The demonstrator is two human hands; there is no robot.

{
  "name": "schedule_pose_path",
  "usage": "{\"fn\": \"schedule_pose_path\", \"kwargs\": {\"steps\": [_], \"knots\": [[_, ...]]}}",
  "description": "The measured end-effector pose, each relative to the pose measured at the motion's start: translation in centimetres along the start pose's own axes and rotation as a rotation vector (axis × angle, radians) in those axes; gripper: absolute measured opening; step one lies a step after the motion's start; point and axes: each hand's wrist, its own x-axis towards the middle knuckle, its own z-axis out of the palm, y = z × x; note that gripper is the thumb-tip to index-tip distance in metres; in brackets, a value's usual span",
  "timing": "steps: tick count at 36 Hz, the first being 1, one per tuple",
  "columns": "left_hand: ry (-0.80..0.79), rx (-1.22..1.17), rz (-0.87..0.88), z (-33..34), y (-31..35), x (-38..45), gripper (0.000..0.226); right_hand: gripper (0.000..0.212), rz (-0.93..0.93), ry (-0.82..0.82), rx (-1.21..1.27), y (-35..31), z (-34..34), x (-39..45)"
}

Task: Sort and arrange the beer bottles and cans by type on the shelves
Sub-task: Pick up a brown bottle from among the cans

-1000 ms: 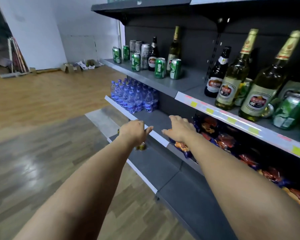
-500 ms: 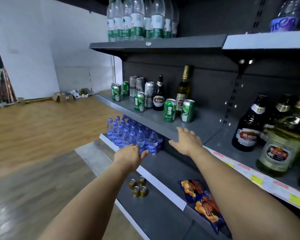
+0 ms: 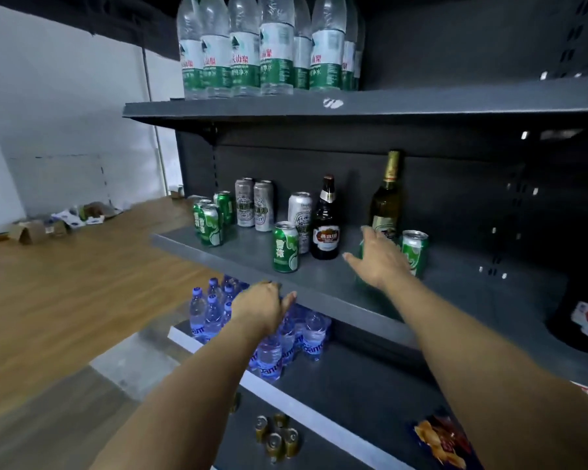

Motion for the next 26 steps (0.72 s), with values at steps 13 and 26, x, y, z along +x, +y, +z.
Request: {"fn": "schedule_pose_path", "kwargs": {"steps": [13, 26], "knots": [[0.260, -0.296, 0.000, -1.8, -4.8, 14.8, 0.048, 0.072, 0.135, 0.048, 0.086, -4.4, 4.3, 11.7], [0.050, -0.774, 0.068, -1.7, -5.5, 28.3, 0.074, 0.102, 0.422, 0.041, 0.321, -4.2, 9.3, 19.5]]}}
